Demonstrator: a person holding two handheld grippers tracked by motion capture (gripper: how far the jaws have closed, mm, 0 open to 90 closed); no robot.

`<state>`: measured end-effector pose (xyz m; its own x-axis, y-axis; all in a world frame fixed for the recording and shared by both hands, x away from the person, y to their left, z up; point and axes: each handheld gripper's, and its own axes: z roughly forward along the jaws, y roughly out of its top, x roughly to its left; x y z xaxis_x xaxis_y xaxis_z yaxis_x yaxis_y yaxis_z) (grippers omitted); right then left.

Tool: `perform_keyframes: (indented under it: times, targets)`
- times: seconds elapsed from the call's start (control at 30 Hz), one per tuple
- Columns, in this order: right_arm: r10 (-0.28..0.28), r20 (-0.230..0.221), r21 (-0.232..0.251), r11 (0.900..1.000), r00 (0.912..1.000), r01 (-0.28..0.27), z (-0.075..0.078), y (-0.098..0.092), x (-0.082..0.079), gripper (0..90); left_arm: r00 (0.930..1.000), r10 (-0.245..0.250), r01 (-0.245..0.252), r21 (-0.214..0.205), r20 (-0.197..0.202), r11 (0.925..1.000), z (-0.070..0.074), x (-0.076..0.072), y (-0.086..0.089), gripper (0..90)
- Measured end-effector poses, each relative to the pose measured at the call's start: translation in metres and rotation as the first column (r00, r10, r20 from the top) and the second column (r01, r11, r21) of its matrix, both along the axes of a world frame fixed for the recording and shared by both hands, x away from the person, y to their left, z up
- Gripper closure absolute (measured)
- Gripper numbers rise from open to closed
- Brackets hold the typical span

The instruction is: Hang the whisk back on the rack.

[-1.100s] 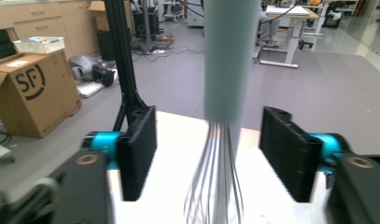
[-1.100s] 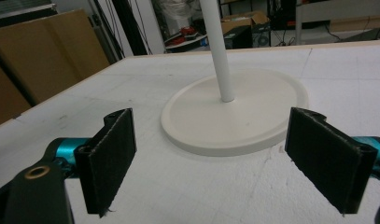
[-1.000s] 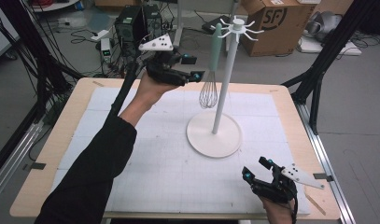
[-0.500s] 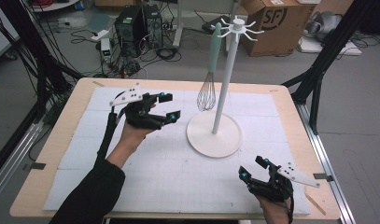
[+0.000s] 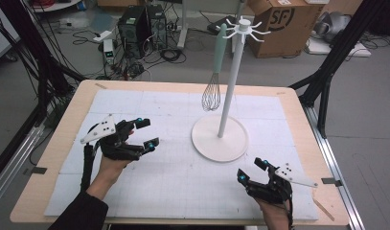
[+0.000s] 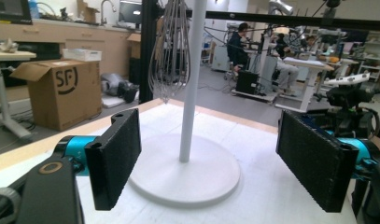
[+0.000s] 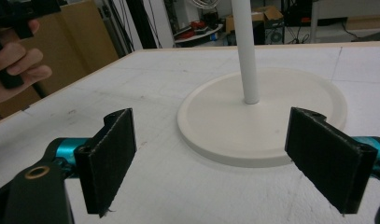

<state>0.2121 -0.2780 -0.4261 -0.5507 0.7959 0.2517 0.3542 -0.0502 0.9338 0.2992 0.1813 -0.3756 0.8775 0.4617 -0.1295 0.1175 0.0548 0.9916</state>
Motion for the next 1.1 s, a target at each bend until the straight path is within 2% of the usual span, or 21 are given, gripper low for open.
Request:
perform_keyframes:
  times: [0.07, 0.13, 0.27, 0.43, 0.5, 0.6, 0.73, 0.97, 1.1]
  targets:
    - [0.001, -0.003, 0.001, 1.0000, 1.0000, -0.001, 0.001, 0.002, 0.002, 15.4, 0.9999, 0.011, -0.011, 0.012, 0.004, 0.9999, -0.005, -0.004, 0.003, 22.1]
    - [0.004, -0.001, 0.002, 1.0000, 1.0000, -0.004, 0.001, 0.005, 0.004, 15.4, 0.9998, 0.021, -0.021, 0.045, -0.003, 0.9988, -0.010, -0.008, 0.005, 20.2]
    - [0.013, -0.002, -0.001, 0.9999, 0.9999, -0.013, 0.002, 0.010, 0.008, 15.4, 0.9991, 0.021, -0.019, 0.048, -0.036, 0.9987, -0.021, -0.014, 0.011, 19.4]
    - [0.016, 0.007, -0.001, 0.9999, 0.9999, -0.016, 0.004, 0.017, 0.012, 15.4, 0.9966, 0.046, -0.043, 0.052, -0.068, 0.9977, -0.035, -0.023, 0.018, 16.9]
    - [0.020, 0.010, -0.002, 0.9998, 0.9998, -0.020, 0.005, 0.020, 0.013, 15.4, 0.9963, 0.055, -0.052, 0.048, -0.067, 0.9975, -0.040, -0.028, 0.022, 16.5]
    - [0.022, 0.010, -0.011, 0.9997, 0.9997, -0.022, 0.004, 0.023, 0.016, 15.4, 0.9957, 0.080, -0.076, 0.081, -0.047, 0.9938, -0.046, -0.035, 0.026, 14.8]
    - [0.020, 0.005, -0.014, 0.9997, 0.9998, -0.020, 0.003, 0.025, 0.017, 15.4, 0.9936, 0.103, -0.098, 0.088, -0.046, 0.9912, -0.048, -0.042, 0.034, 13.8]
    - [0.029, 0.045, -0.047, 0.9985, 0.9986, -0.027, 0.003, 0.028, 0.013, 15.3, 0.9848, 0.158, -0.150, 0.109, -0.073, 0.9827, -0.058, -0.059, 0.047, 12.2]
    - [0.037, 0.082, -0.072, 0.9969, 0.9960, -0.031, 0.005, 0.030, 0.009, 15.3, 0.9773, 0.195, -0.188, 0.091, -0.082, 0.9780, -0.061, -0.065, 0.056, 12.3]
